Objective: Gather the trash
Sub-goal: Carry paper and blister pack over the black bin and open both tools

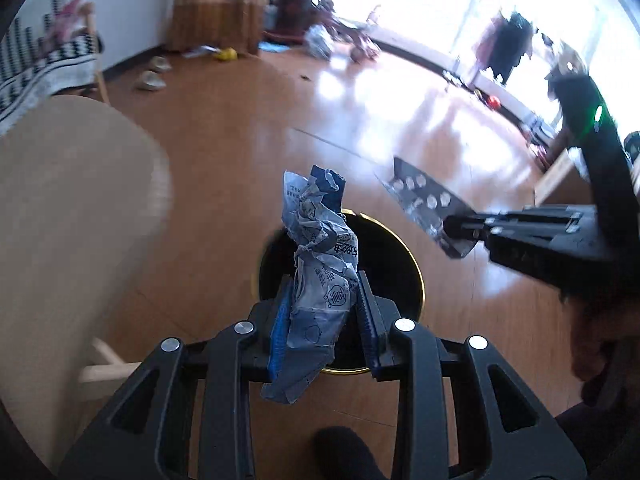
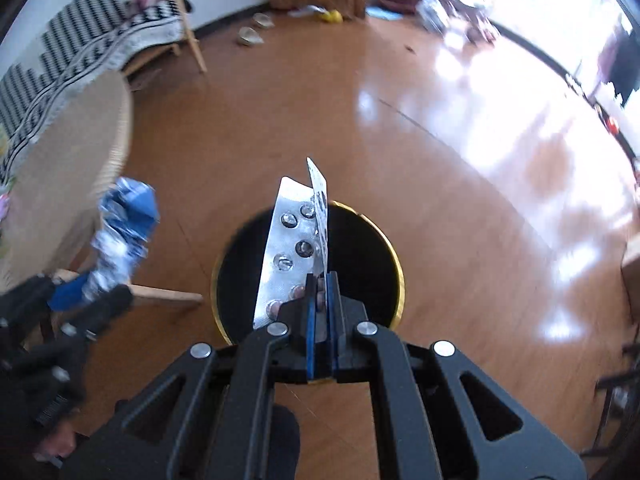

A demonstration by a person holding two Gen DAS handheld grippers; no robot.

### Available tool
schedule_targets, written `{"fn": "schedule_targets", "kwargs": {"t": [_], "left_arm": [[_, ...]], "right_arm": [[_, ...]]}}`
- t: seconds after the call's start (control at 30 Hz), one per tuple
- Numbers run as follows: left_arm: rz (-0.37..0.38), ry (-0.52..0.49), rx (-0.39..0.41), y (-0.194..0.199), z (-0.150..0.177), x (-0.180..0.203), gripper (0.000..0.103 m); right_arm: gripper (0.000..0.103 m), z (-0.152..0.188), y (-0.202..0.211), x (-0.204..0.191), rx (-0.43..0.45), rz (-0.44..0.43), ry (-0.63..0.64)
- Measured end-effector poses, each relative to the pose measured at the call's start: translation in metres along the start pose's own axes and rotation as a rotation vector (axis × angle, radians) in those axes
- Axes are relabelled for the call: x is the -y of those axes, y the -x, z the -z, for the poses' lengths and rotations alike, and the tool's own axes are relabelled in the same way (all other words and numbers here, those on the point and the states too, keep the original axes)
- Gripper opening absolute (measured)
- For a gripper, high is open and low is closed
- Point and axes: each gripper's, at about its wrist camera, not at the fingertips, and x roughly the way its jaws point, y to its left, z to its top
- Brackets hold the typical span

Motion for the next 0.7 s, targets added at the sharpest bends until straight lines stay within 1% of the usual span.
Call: {"fn": "schedule_targets", "kwargs": {"t": [0.1,0.2,0.4,0.43,0.47,0.5,0.53,0.57,0.7], "left_arm": [[0.016,-0.010,-0.042,-0.030,-0.001,0.002,0.030],[0.034,0.002,-0.074,-0.050,-0.003,0.000,0.030],[0.048,0.015,-0.092,-0.065,-0.010,0.001,0.032],[0.048,0.019,-0.091,-0.066,-0.010,0.001,0.038],[0.050,0.022,-0.090,-0.062,-0.005,0.006,0.047],[0.054,0.025,-0.086,-0.061,-0.006,0.006,0.052],[0.054,0.025,-0.080,-0.059,-0.005,0.007,0.061],[0.053,0.023,-0.075,-0.059,-0.007,0.008,0.065],[0.053,0.009,-0.059,-0.051,-0.008,0.013,0.069]], "right_arm": [[0.006,-0.002,-0.006,0.012,-0.019,-0.012,-0.025],[0.006,-0.002,-0.006,0.022,-0.023,-0.019,-0.028],[0.006,-0.003,-0.005,0.022,-0.021,-0.023,-0.036],[0.006,-0.007,-0.007,0.015,-0.022,-0.022,-0.039],[0.006,-0.006,-0.007,0.016,-0.022,-0.022,-0.042],[0.006,-0.006,-0.006,0.016,-0.022,-0.025,-0.046],[0.006,-0.004,-0.005,0.019,-0.023,-0.029,-0.049],[0.006,-0.004,-0.006,0.019,-0.025,-0.030,-0.051],[0.006,-0.006,-0.008,0.018,-0.031,-0.035,-0.048]]}}
